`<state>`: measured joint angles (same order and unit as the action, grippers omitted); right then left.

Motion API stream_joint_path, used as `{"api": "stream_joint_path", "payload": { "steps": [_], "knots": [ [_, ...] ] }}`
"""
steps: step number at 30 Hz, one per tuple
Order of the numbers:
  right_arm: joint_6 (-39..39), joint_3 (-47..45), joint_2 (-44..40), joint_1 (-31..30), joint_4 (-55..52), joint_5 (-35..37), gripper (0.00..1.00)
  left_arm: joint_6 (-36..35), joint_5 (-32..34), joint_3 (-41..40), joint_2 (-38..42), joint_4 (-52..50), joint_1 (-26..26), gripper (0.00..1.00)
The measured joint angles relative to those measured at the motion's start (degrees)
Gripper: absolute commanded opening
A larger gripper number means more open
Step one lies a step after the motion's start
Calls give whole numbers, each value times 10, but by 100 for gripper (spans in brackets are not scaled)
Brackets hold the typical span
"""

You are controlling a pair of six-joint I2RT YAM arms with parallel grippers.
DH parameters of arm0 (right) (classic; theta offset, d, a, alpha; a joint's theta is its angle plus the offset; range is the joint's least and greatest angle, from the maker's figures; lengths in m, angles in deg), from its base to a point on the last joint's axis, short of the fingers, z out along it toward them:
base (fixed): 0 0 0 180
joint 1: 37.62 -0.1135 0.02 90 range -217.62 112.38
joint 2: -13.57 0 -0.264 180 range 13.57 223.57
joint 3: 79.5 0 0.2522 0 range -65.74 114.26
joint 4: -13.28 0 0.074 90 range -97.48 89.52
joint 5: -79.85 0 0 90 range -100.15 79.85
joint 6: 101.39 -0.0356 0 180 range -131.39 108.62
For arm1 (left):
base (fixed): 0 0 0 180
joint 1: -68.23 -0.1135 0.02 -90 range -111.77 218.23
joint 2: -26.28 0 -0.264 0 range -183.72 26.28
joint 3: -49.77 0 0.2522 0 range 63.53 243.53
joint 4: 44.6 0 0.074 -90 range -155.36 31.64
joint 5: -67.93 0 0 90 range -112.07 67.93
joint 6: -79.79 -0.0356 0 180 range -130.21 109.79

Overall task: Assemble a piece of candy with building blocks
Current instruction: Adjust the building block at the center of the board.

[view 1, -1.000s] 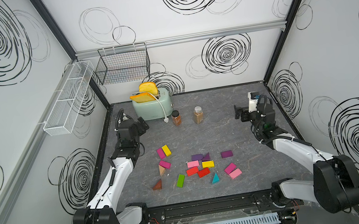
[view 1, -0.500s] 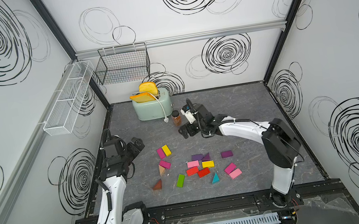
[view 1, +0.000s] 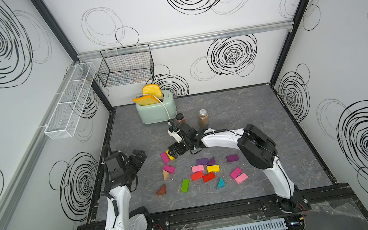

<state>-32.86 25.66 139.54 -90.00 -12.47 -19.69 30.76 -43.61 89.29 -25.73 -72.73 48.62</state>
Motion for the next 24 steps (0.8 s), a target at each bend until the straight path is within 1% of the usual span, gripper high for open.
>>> {"api": "stream_joint_path", "payload": {
  "steps": [3, 8, 14, 24],
  "knots": [
    [-6, 2, 11, -2, 4, -7, 99, 7, -6, -10, 4, 9, -1, 98],
    [-17, 32, 27, -9, 5, -15, 99, 18, -5, -21, 28, 11, -1, 98],
    [-23, 73, 58, -24, 0, -19, 99, 28, -5, -30, 32, 20, -1, 98],
    [-10, 141, 93, -50, -47, 17, 99, 33, -11, -32, 27, 21, -2, 98]
  ]
}}
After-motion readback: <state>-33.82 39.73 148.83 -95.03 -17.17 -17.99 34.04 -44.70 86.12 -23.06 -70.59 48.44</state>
